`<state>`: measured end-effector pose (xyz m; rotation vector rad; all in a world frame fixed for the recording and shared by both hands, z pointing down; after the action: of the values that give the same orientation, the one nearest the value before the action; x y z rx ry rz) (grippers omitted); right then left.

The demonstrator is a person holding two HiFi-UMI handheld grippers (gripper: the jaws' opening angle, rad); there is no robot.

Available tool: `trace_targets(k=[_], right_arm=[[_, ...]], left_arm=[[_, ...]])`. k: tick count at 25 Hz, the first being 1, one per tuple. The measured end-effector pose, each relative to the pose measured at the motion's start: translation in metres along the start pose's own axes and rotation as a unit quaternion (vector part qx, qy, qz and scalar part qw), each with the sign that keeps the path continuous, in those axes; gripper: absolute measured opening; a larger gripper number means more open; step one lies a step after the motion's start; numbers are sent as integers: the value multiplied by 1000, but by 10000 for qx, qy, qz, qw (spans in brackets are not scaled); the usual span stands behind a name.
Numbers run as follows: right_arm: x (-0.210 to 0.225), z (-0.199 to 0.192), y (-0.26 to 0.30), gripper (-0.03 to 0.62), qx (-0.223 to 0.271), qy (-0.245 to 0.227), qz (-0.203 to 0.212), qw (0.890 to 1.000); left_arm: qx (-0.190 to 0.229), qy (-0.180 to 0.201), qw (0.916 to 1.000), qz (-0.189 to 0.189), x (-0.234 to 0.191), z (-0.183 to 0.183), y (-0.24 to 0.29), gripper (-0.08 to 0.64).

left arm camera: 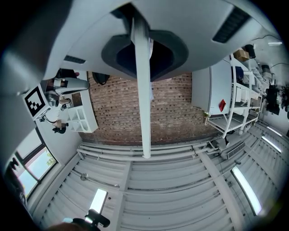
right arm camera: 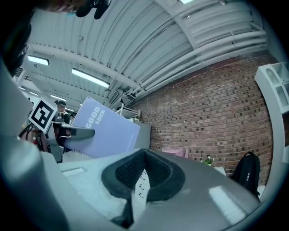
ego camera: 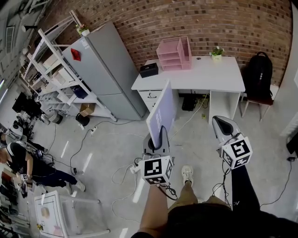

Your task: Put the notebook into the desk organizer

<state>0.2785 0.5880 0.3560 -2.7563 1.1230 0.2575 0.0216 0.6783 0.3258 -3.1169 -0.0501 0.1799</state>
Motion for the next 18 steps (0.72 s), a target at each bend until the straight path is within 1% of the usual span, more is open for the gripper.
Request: trace_targets(k=[8, 18], right_arm=[[14, -12, 50, 0, -51, -59, 0, 10000], [49, -30, 129, 0, -205, -88, -135, 9997]], left_arm=[[22, -31, 10000, -75, -23, 0, 53, 35], [-100, -140, 9996, -245, -59, -8, 151, 35]])
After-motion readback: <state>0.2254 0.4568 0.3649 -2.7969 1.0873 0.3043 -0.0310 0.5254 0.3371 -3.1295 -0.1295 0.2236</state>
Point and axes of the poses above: the fingertips, and each gripper's own axes: y forward along the fingers, x to its right, z out of its top, the point moved 9 cm from there along -y, backward along the fingers, and after that the axes turned 11 degrees about -y, right-handed, at the moved point
